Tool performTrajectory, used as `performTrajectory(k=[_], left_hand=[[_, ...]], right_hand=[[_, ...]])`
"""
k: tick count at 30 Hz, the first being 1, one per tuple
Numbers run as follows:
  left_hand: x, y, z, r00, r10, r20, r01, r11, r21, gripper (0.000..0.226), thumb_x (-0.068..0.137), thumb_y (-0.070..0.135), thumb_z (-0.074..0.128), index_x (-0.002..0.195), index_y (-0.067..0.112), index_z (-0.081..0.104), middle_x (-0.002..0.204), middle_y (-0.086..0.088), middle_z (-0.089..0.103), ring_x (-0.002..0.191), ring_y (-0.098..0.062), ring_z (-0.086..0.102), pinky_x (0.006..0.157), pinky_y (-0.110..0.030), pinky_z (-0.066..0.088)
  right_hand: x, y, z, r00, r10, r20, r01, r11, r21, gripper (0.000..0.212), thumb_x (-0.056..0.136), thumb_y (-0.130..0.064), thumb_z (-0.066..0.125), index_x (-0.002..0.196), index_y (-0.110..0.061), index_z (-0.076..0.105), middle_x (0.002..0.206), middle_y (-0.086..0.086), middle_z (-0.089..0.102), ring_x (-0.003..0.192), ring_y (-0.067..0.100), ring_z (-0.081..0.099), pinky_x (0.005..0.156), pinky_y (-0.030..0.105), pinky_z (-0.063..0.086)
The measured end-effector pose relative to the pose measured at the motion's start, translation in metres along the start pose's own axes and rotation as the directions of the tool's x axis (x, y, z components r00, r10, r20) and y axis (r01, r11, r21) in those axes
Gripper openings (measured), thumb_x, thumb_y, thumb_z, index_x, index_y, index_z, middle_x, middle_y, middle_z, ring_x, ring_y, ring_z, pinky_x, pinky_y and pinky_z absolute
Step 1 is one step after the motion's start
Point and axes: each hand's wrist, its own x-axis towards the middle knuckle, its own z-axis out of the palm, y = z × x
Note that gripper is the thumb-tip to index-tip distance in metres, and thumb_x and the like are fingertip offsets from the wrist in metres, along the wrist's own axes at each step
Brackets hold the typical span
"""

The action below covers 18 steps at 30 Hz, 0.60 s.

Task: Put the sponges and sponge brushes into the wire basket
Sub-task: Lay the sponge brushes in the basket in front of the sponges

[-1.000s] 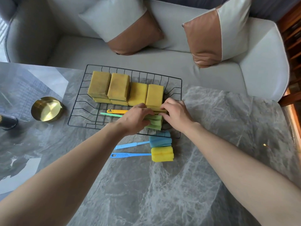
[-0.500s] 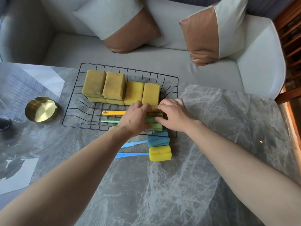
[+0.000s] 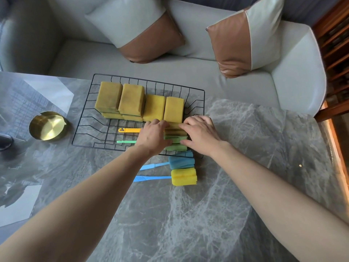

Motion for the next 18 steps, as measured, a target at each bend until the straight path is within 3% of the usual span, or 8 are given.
performTrajectory(k=[5,8,11,15,18], left_hand=[[-0.015,0.006,-0.02,0.999,0.034,-0.02,-0.034,0.999,-0.011,0.068,0.083,0.04,0.076,0.143,0.018,0.052,0.127,-0.011,0.059,0.117,-0.033,0.051,0.098,-0.042,0.045],[-0.048,0.005,-0.033,0.97,0.118,-0.21,-0.14,0.986,-0.089,0.045,0.087,0.027,0.071,0.129,0.012,0.062,0.12,-0.011,0.063,0.112,-0.032,0.055,0.093,-0.04,0.046],[-0.095,0.002,-0.029,0.914,0.19,-0.359,-0.25,0.959,-0.13,0.024,0.087,0.024,0.066,0.107,0.012,0.063,0.102,-0.005,0.06,0.095,-0.026,0.055,0.079,-0.035,0.045],[-0.145,-0.004,0.004,0.948,0.223,-0.227,-0.265,0.947,-0.179,0.022,0.086,0.029,0.066,0.102,0.014,0.062,0.099,-0.001,0.059,0.09,-0.024,0.059,0.073,-0.035,0.049],[-0.156,-0.005,0.027,0.975,0.193,-0.107,-0.212,0.953,-0.216,0.03,0.086,0.026,0.072,0.111,0.012,0.064,0.109,-0.003,0.063,0.099,-0.025,0.062,0.083,-0.037,0.051]], right_hand=[[-0.027,-0.012,-0.005,0.993,0.043,-0.106,-0.032,0.994,0.104,0.054,0.087,-0.049,0.064,0.135,-0.026,0.056,0.135,-0.008,0.054,0.134,0.016,0.04,0.108,0.038,0.026],[-0.065,-0.026,-0.002,0.96,0.115,-0.256,-0.055,0.972,0.228,0.037,0.088,-0.039,0.064,0.121,-0.023,0.064,0.122,-0.008,0.059,0.118,0.017,0.052,0.093,0.036,0.038],[-0.108,-0.042,0.013,0.914,0.199,-0.355,-0.083,0.945,0.316,0.023,0.09,-0.032,0.064,0.108,-0.018,0.067,0.109,-0.005,0.062,0.101,0.02,0.057,0.085,0.038,0.043],[-0.153,-0.057,0.034,0.905,0.275,-0.323,-0.144,0.915,0.377,0.016,0.09,-0.023,0.065,0.102,-0.013,0.068,0.105,-0.001,0.063,0.095,0.023,0.059,0.084,0.039,0.048],[-0.168,-0.063,0.044,0.919,0.309,-0.245,-0.193,0.894,0.404,0.018,0.09,-0.018,0.065,0.106,-0.01,0.068,0.109,0.002,0.064,0.099,0.026,0.06,0.086,0.041,0.049]])
